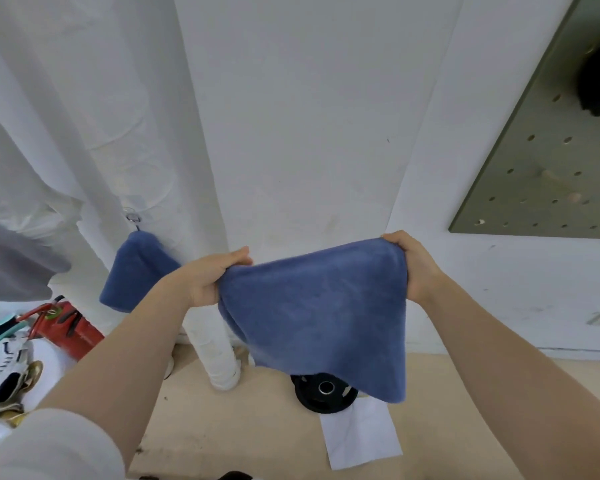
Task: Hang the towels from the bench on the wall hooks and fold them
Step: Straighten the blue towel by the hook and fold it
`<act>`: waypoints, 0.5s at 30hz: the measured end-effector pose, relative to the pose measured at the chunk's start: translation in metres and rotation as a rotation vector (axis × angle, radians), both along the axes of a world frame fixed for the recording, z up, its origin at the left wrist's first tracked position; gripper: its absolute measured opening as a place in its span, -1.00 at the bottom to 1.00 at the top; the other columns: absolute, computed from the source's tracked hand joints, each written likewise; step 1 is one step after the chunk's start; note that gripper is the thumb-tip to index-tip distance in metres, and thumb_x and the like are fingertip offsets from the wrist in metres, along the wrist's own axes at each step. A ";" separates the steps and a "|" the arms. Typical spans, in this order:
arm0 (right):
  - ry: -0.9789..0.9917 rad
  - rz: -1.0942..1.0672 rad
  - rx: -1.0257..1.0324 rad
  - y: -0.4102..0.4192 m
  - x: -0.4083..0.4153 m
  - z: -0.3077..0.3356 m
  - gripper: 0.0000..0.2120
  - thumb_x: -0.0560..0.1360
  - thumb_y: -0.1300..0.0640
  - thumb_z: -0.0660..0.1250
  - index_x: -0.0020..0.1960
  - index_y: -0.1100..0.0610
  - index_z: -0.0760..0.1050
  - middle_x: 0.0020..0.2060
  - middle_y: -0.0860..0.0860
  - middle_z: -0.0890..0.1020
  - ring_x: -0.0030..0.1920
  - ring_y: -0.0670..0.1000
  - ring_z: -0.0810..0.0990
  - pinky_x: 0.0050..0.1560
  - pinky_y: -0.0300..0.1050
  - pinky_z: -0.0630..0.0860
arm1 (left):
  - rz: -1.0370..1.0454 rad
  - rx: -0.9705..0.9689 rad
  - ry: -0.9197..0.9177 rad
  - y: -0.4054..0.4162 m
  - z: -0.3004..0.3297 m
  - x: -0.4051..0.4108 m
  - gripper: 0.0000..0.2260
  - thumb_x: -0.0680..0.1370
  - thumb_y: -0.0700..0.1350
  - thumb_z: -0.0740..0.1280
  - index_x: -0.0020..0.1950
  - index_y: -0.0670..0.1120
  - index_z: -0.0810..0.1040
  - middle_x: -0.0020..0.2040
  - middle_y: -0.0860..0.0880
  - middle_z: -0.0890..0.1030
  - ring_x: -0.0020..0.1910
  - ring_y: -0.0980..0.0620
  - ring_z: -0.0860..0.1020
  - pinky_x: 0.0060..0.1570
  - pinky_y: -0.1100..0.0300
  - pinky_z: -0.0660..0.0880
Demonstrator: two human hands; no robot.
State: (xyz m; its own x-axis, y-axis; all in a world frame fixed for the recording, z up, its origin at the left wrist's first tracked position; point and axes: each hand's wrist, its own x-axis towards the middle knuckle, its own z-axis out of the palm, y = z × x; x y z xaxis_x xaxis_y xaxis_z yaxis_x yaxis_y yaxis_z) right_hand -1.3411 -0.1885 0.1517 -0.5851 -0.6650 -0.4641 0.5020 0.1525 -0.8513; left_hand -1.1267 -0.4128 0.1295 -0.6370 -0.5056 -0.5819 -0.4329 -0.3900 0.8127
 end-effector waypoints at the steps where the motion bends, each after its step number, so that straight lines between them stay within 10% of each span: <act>1: 0.069 -0.018 0.082 -0.001 -0.001 -0.003 -0.75 0.46 0.09 0.26 -0.35 0.14 0.51 -0.39 0.03 0.55 -0.37 -0.01 0.51 -0.25 -0.15 0.42 | 0.100 0.009 -0.045 -0.004 -0.006 -0.001 -0.73 0.50 0.06 0.33 -0.14 -0.15 0.56 -0.15 -0.09 0.62 -0.14 -0.04 0.57 -0.09 0.08 0.49; 7: 0.465 0.042 0.333 -0.013 0.000 -0.015 -0.83 0.49 0.28 0.21 -0.26 0.17 0.31 -0.35 0.09 0.32 -0.31 0.04 0.29 -0.35 -0.15 0.38 | 0.275 0.162 0.060 -0.002 -0.010 -0.003 -0.65 0.53 0.06 0.30 0.02 -0.25 0.51 -0.08 -0.16 0.62 -0.08 -0.09 0.56 -0.17 0.09 0.49; 11: 0.661 0.100 0.445 -0.017 0.016 -0.017 -0.94 0.49 0.27 0.17 -0.05 0.17 0.34 -0.24 0.11 0.42 -0.27 0.11 0.46 -0.22 0.01 0.58 | 0.350 0.196 0.139 0.008 -0.006 -0.009 -0.68 0.56 -0.29 0.03 -0.38 -0.19 0.38 -0.46 -0.10 0.45 -0.42 0.00 0.43 -0.44 0.22 0.44; 15: 0.670 0.260 0.326 -0.030 0.044 -0.002 -0.86 0.46 0.34 0.16 -0.10 0.14 0.42 -0.29 0.15 0.50 -0.29 0.14 0.56 -0.10 0.13 0.63 | 0.289 -0.012 0.229 0.022 -0.007 -0.024 -0.79 0.57 -0.36 0.12 -0.16 -0.18 0.48 -0.18 -0.13 0.51 -0.18 -0.02 0.51 -0.11 0.22 0.47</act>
State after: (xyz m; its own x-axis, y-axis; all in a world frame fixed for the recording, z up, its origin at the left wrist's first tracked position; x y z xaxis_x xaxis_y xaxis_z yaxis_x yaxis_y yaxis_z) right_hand -1.2972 -0.2187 0.1501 -0.6538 -0.7096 -0.2626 -0.1882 0.4887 -0.8519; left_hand -1.1510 -0.3906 0.1227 -0.5804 -0.6892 -0.4337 -0.1125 -0.4596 0.8810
